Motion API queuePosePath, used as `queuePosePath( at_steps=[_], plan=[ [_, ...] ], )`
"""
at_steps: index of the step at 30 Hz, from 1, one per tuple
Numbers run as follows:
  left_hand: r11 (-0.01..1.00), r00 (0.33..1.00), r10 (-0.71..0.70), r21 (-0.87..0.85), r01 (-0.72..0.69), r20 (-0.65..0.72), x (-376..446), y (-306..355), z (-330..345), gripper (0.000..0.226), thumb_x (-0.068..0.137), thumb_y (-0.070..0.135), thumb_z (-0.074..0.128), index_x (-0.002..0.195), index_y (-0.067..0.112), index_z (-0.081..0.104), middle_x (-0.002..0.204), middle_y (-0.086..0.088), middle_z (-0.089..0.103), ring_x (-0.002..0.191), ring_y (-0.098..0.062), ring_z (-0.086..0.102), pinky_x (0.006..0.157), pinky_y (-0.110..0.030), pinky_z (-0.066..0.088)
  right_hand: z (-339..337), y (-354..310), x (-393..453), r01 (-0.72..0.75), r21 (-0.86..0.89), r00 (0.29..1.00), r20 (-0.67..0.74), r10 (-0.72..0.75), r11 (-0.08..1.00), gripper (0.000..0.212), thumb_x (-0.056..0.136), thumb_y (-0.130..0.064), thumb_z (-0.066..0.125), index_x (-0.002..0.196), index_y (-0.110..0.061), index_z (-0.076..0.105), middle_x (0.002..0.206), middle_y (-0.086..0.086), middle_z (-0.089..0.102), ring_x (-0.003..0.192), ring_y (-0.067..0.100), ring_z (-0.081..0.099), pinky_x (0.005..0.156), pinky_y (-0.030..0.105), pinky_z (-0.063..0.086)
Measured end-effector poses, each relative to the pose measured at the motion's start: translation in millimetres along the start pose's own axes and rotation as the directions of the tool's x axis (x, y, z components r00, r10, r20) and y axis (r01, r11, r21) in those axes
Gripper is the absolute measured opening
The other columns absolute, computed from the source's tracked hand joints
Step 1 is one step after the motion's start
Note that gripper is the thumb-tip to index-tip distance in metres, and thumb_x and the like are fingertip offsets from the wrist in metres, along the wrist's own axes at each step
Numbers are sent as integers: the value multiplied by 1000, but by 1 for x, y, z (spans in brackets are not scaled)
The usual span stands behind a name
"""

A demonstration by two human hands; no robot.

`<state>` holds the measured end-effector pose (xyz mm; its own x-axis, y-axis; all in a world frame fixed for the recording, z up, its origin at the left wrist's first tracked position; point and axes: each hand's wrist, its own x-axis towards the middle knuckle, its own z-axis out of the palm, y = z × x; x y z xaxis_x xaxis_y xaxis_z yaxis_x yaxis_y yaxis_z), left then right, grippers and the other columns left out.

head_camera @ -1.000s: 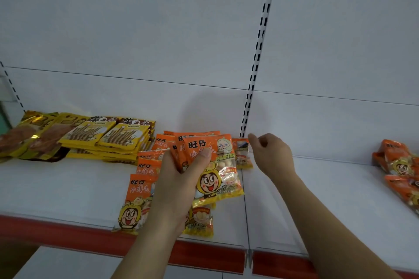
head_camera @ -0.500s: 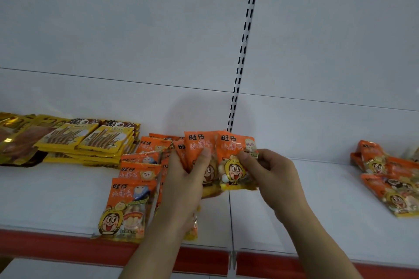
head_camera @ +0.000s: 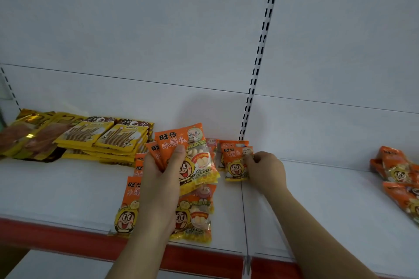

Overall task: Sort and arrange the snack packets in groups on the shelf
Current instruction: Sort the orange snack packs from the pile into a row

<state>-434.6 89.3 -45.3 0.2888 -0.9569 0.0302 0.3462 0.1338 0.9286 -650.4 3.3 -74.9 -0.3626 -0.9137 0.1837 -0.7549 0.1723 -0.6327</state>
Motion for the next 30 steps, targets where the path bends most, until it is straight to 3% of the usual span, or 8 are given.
queuePosePath(
  at_steps=[7, 11, 14, 18, 21, 24, 28, 30],
  plan=[
    [1000, 999, -17, 8, 17, 36, -6, -3, 8, 26, 94, 40, 68, 119, 32, 62, 106, 5, 79, 90, -18, 78, 69, -41, 64, 7, -3, -1, 36, -38, 996, -75, -39, 999, 40, 97, -50, 50, 82, -15, 57, 76, 2, 63, 73, 22, 59, 57, 31, 42],
    [999, 999, 6, 52, -9, 52, -6, -5, 11, 31, 93, 44, 69, 121, 32, 61, 108, 7, 78, 93, -15, 78, 72, -39, 63, 9, -3, 1, 25, -102, 997, -68, -33, 994, 44, 98, -54, 46, 90, -13, 58, 84, 4, 67, 78, 25, 60, 63, 33, 46],
    [996, 997, 32, 79, -37, 69, -9, -6, 15, 30, 92, 44, 70, 118, 32, 61, 105, 9, 77, 92, -11, 77, 65, -28, 61, -5, -4, -4, 8, -33, 997, -71, -11, 999, 47, 97, -61, 45, 101, -15, 56, 89, 0, 64, 83, 21, 56, 67, 33, 43],
    [994, 996, 65, 87, -70, 68, -13, -6, 24, 31, 90, 37, 74, 117, 28, 60, 104, 6, 75, 80, -4, 76, 53, -17, 57, -35, -14, -28, 103, 155, 993, -81, -91, 982, 54, 98, -57, 45, 79, -9, 61, 73, 3, 68, 70, 22, 63, 64, 37, 51],
    [981, 992, 82, 167, -97, 94, -15, -9, 34, 45, 84, 41, 79, 122, 31, 57, 108, 9, 74, 83, -5, 76, 65, -27, 63, -53, -28, -60, 170, 452, 969, 87, -233, 876, 59, 93, -62, 49, 76, -8, 67, 69, 4, 69, 60, 15, 62, 58, 33, 49],
    [968, 990, 90, 223, -113, 110, -17, -12, 41, 56, 80, 55, 76, 127, 35, 54, 111, 12, 72, 94, -9, 75, 79, -35, 63, -58, -32, -81, 255, 475, 924, 137, -357, 842, 45, 87, -54, 63, 80, -10, 67, 71, -1, 71, 61, 6, 64, 55, 21, 50],
    [985, 990, 72, 146, -89, 121, -14, -13, 39, 35, 90, 58, 61, 119, 39, 57, 109, 8, 76, 92, -13, 77, 80, -45, 65, -63, -26, -74, 193, 501, 973, 13, -231, 843, 24, 89, -41, 70, 83, -18, 72, 75, -1, 74, 72, 20, 71, 66, 44, 59],
    [984, 992, 64, 160, -82, 112, -11, -14, 36, 29, 96, 49, 62, 120, 34, 58, 108, 8, 76, 91, -13, 77, 81, -47, 65, -64, -25, -70, 138, 555, 986, 3, -168, 820, 25, 89, -40, 71, 82, -16, 72, 75, 0, 75, 72, 22, 72, 64, 44, 58]
  ],
)
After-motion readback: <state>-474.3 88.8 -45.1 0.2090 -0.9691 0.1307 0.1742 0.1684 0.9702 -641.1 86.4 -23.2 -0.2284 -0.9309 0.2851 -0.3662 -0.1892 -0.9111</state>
